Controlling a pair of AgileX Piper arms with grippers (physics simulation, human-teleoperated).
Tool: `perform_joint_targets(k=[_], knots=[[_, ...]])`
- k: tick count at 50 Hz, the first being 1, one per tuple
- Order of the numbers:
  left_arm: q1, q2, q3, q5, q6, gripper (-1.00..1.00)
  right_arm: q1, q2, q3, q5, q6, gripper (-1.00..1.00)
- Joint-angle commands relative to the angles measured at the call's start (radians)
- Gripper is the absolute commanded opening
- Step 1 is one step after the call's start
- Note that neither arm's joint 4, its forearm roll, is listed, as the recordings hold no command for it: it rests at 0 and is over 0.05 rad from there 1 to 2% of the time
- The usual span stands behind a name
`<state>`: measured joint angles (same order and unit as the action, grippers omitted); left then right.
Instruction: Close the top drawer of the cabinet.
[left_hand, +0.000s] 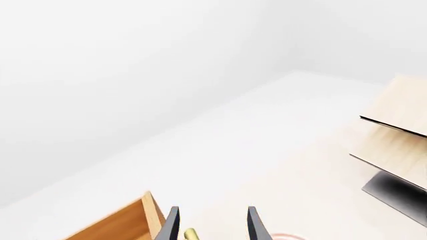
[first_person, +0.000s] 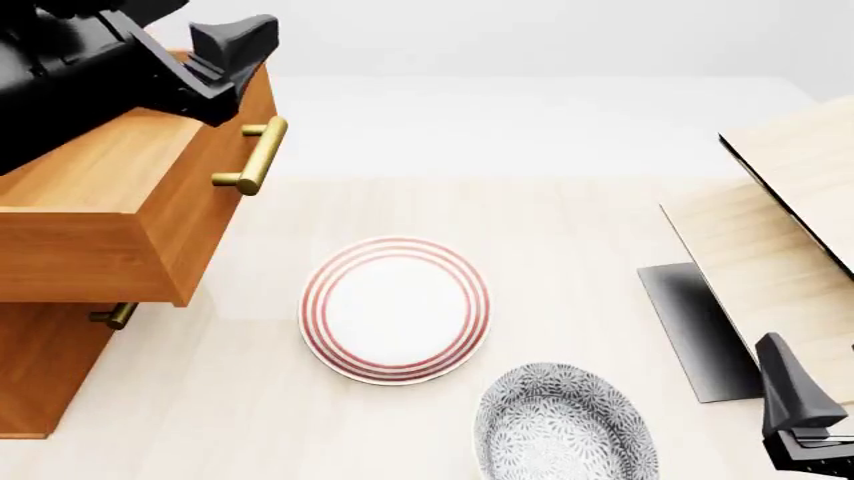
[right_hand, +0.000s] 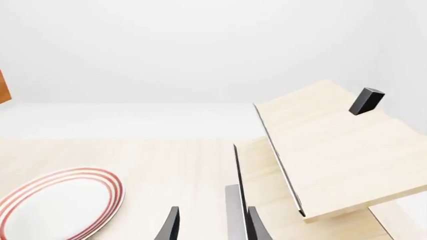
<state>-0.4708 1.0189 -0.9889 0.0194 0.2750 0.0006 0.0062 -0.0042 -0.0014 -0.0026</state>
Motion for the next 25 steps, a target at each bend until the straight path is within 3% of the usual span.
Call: perform_joint_targets(k=[1, 25], knots=[[-0.038, 0.100, -0.031, -0.009, 0.024, 1.00, 0.000, 0.000, 0.000, 0.000, 0.000, 1.00], [-0.087, 0.247, -0.107, 0.002, 0.018, 1.00, 0.000, 0.000, 0.000, 0.000, 0.000, 1.00]])
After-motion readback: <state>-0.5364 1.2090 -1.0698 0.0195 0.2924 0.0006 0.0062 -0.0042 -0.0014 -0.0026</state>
